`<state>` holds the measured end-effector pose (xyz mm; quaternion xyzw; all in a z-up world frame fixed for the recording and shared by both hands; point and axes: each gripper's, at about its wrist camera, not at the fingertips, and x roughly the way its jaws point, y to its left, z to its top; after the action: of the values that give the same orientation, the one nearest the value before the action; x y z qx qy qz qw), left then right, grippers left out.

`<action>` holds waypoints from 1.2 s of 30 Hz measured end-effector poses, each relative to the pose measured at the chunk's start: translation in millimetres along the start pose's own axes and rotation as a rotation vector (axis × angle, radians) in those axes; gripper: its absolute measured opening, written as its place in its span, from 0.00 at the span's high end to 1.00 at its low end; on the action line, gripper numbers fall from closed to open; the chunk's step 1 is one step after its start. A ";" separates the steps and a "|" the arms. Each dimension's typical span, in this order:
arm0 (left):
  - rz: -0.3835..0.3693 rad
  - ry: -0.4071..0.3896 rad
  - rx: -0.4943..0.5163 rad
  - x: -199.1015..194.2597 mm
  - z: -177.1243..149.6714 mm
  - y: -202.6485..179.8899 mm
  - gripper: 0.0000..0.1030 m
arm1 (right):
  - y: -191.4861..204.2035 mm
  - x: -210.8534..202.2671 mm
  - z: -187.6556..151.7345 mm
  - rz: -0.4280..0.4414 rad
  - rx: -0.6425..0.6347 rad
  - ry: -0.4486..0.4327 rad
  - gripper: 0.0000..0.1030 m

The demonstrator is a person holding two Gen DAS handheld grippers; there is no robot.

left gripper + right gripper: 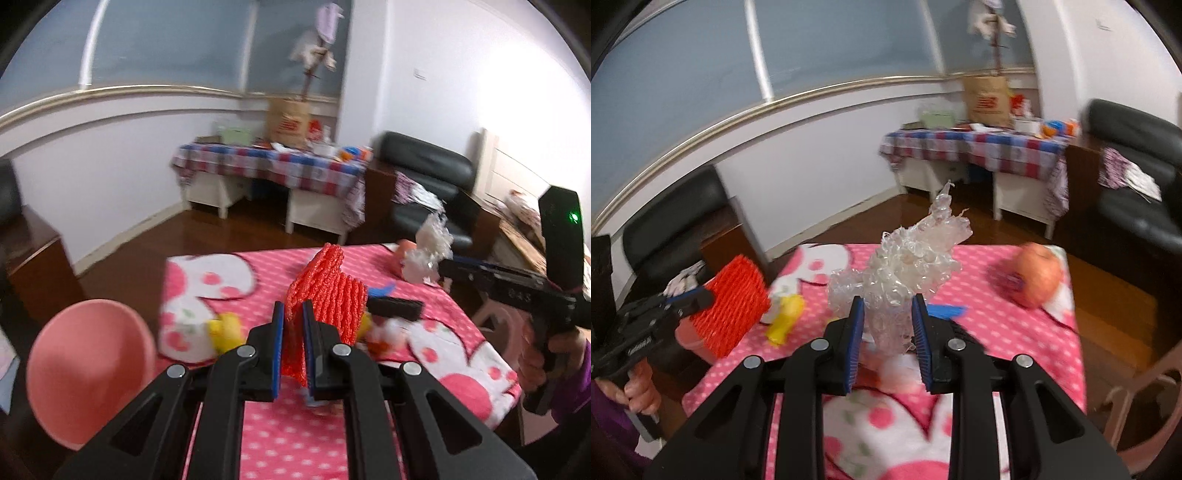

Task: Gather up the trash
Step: 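Carry the red mesh and bubble wrap with both grippers over the pink bucket, then open both grippers to drop the red mesh and bubble wrap into the bucket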

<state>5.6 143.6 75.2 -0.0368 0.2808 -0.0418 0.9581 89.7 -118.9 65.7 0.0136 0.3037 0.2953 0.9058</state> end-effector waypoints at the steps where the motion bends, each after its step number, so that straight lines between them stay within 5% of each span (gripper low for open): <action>1: 0.026 -0.009 -0.014 -4.6 0.8 8.6 0.91 | 8.1 4.9 2.2 0.021 -0.013 0.004 0.74; 18: 0.421 0.007 -0.260 -43.1 -31.1 145.8 0.91 | 162.8 107.9 23.6 0.362 -0.227 0.156 0.74; 36: 0.559 0.154 -0.368 -13.5 -67.3 199.8 0.91 | 233.2 198.9 -11.7 0.445 -0.252 0.378 0.74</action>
<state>-30.2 340.3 7.1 -0.1275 0.3544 0.2712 0.8858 88.0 179.8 -4.1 -0.0875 0.4172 0.5187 0.7411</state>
